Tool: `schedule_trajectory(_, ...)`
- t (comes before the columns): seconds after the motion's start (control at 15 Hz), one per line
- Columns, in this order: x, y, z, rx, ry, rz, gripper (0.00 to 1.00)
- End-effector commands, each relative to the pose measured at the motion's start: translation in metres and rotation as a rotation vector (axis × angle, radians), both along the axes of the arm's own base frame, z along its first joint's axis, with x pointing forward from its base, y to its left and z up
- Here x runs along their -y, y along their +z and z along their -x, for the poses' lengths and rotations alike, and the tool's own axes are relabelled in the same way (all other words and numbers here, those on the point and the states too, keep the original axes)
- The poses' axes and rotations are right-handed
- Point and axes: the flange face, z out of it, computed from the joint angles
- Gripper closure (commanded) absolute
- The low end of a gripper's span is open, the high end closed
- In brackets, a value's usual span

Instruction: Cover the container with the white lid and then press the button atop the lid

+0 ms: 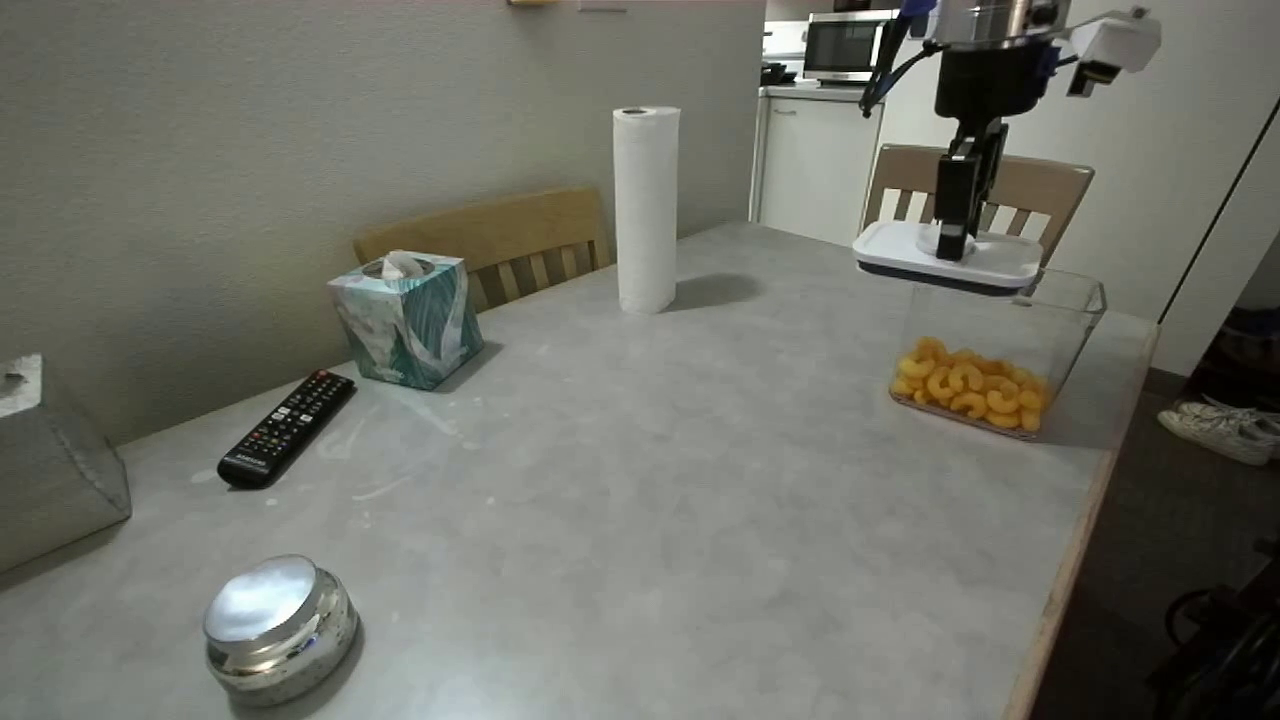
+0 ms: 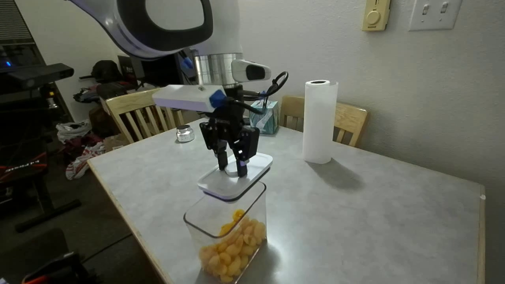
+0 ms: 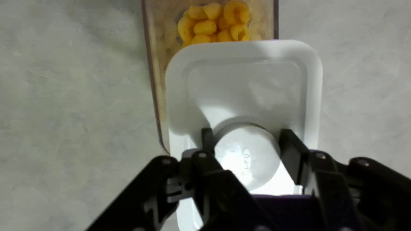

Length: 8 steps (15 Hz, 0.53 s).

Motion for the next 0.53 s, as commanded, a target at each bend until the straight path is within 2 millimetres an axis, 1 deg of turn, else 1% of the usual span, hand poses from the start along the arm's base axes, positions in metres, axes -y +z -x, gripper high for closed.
schedule_trajectory(0.0, 0.008, 0.001, 0.001, -0.008, -0.026, 0.020, 0.72)
schedule_trajectory(0.27, 0.020, 0.007, 0.011, 0.000, -0.066, 0.030, 0.72)
schedule_trajectory(0.47, 0.031, 0.015, 0.024, 0.011, -0.101, 0.032, 0.72)
